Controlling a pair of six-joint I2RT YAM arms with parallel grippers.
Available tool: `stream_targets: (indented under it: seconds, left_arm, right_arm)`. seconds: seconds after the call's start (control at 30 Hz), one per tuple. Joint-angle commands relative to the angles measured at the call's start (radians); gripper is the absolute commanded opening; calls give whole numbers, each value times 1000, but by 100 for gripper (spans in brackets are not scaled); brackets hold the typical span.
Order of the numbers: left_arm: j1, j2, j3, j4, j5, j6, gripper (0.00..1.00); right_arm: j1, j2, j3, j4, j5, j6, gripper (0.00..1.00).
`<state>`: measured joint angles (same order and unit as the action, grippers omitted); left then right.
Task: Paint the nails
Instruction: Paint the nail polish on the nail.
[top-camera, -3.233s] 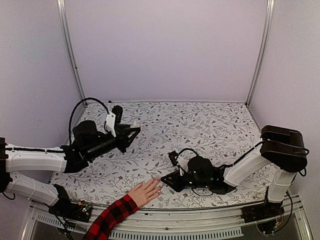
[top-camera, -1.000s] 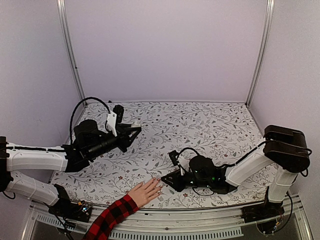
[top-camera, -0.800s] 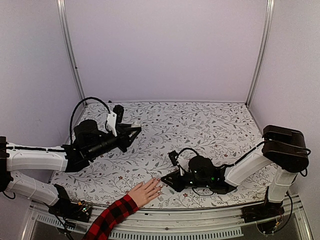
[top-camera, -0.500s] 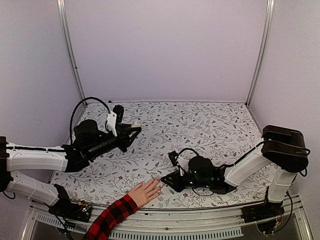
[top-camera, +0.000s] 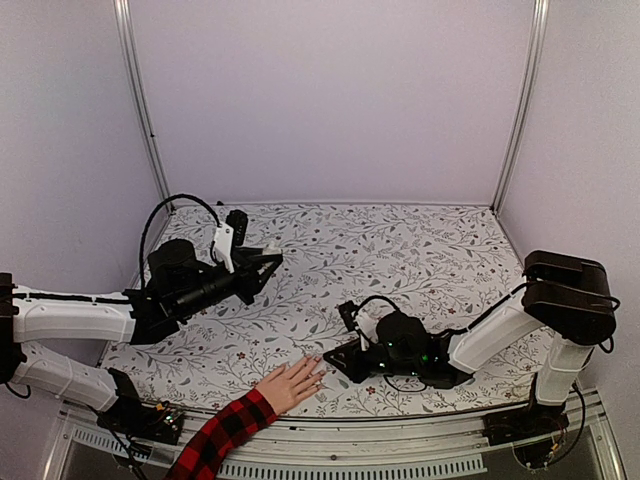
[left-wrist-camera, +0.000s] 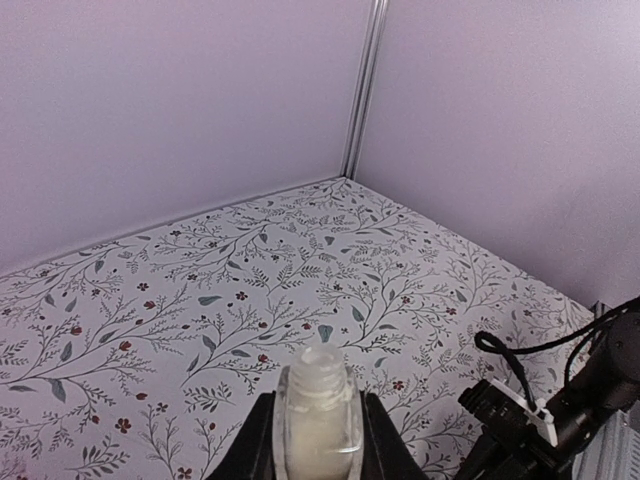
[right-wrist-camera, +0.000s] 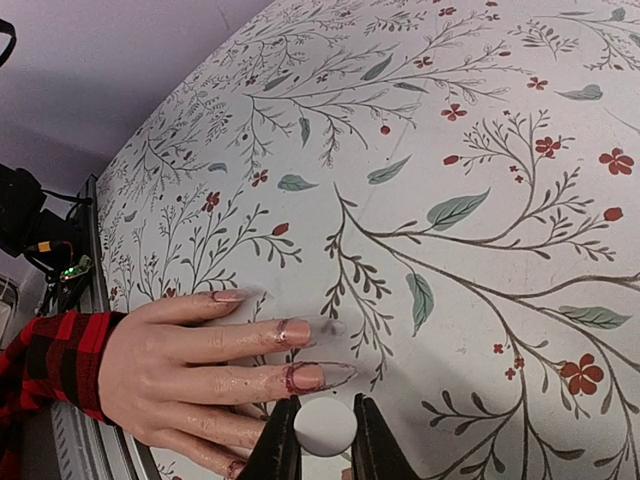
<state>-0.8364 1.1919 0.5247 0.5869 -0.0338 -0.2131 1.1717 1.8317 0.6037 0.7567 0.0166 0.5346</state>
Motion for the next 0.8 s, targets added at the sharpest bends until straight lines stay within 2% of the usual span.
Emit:
stream_targets:
  seconds: [0.0, 0.77]
  left_arm:
    - [6, 0, 16, 33, 5, 6, 0]
    - [6, -6, 15, 36, 3, 4, 0]
  right_arm:
    - [5, 1, -4, -6, 40, 1, 0]
    - [0, -10, -17, -22, 57, 5, 0]
